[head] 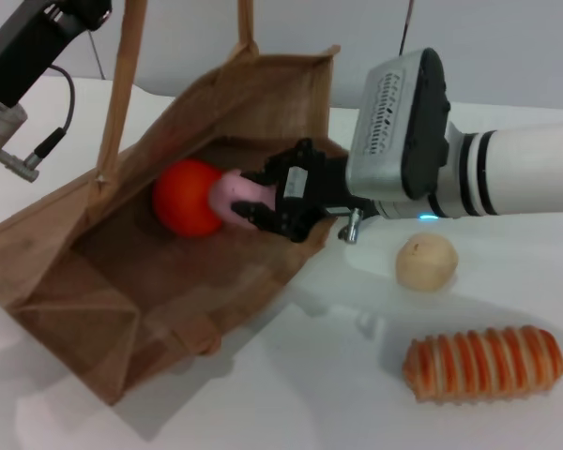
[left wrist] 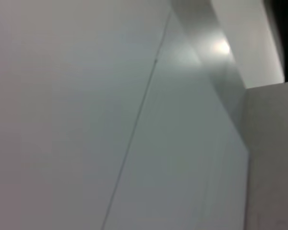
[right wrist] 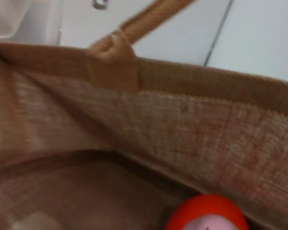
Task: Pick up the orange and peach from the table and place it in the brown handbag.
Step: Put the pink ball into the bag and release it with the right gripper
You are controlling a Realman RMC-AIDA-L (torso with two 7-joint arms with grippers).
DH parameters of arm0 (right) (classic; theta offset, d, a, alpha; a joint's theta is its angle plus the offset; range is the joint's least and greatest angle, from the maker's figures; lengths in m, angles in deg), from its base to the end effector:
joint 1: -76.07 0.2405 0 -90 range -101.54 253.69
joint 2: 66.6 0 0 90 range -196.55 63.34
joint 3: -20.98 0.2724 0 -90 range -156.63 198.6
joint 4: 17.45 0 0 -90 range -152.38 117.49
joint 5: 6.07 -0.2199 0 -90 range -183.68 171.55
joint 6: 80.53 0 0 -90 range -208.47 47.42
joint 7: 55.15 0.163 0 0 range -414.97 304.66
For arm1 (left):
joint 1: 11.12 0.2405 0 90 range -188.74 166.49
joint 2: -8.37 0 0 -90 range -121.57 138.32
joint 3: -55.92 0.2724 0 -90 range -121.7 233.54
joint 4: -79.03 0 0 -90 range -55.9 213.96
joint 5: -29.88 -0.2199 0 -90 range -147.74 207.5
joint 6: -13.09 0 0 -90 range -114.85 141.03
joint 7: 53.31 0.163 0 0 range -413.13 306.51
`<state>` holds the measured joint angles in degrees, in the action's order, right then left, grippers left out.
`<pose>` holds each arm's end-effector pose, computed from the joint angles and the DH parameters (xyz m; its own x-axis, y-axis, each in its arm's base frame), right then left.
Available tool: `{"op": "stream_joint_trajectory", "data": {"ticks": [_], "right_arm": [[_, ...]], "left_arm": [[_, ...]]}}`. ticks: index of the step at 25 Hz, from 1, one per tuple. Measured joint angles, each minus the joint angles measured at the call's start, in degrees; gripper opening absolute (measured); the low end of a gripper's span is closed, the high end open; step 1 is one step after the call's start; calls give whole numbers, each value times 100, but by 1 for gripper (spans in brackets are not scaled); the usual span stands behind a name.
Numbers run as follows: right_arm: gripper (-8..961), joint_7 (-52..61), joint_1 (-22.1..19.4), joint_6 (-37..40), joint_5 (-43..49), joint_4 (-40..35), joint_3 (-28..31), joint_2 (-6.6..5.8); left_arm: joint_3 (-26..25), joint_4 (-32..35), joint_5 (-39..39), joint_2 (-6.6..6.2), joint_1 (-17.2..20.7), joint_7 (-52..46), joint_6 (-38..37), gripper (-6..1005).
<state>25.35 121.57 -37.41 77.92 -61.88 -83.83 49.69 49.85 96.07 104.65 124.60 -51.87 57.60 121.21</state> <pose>0.1163 0.4166 -0.1360 0.9744 0.1280 -0.1849 0.0617 -0.9429 -0.3272 -0.2157 0.3806 0.0670 0.1729 -0.0778 0.9819 0.5015 -0.8510 -0.1557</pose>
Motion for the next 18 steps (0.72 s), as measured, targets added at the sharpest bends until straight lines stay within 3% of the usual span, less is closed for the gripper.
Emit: {"op": "stream_joint_trajectory", "data": {"ticks": [18], "right_arm": [[327,-43,74,-1022,-301,272,-277,-1]], "left_arm": [[-23,1,70,-13,-13,-223,580,128]]}}
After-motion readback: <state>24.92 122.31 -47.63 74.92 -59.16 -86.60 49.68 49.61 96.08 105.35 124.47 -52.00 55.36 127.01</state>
